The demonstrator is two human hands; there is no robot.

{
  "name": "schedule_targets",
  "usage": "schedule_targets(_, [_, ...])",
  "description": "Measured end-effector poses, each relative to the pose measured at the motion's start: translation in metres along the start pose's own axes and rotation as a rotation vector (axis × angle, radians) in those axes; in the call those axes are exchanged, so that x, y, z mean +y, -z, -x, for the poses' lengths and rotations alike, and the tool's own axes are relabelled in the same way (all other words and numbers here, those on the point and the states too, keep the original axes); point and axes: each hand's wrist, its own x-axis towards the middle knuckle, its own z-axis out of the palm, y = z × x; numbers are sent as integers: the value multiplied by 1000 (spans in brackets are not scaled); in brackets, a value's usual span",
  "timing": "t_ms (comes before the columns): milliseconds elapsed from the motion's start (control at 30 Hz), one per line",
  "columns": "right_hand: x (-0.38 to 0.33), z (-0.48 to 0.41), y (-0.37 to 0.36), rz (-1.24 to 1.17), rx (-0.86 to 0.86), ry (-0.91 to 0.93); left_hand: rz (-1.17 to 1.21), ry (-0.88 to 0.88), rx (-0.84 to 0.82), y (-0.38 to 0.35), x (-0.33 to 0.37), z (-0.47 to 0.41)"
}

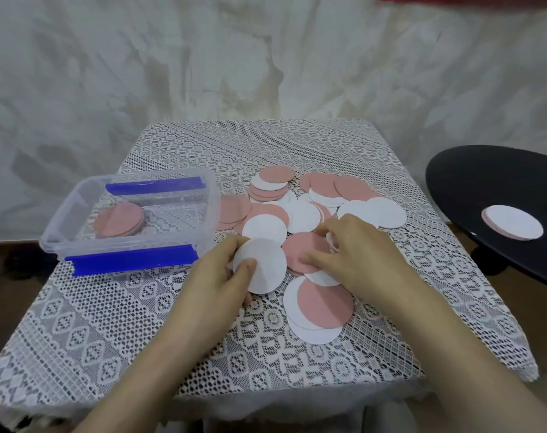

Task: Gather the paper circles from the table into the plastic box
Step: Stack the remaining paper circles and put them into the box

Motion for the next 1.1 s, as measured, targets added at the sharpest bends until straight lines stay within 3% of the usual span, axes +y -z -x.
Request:
schedule_targets(167, [-1, 0, 0, -157, 43, 38, 1, -21, 17, 2, 1, 1])
schedule_targets(333, [4, 3, -2, -481, 125, 83, -4, -37, 12, 2, 1, 6])
schedule_targets(467, [-5, 14, -1, -782, -48, 87, 25, -55, 10, 6, 2, 13])
schedule_targets(600, [-27, 31, -19, -708, -113, 132, 71, -114, -68, 9, 7, 23])
schedule_targets(767, [-43, 46, -28, -602, -14, 207, -167, -222, -12, 25, -3, 34])
schedule_targets(867, [-46, 53, -28, -268, 27, 341, -383, -264, 51, 34, -11, 39])
schedule_targets(933, [-49, 57, -30, -112, 25, 376, -406, -262, 37, 34, -16, 40])
schedule_targets(1100, [-56, 63, -33, -190, 34, 408, -320, -293, 72, 35, -14, 43])
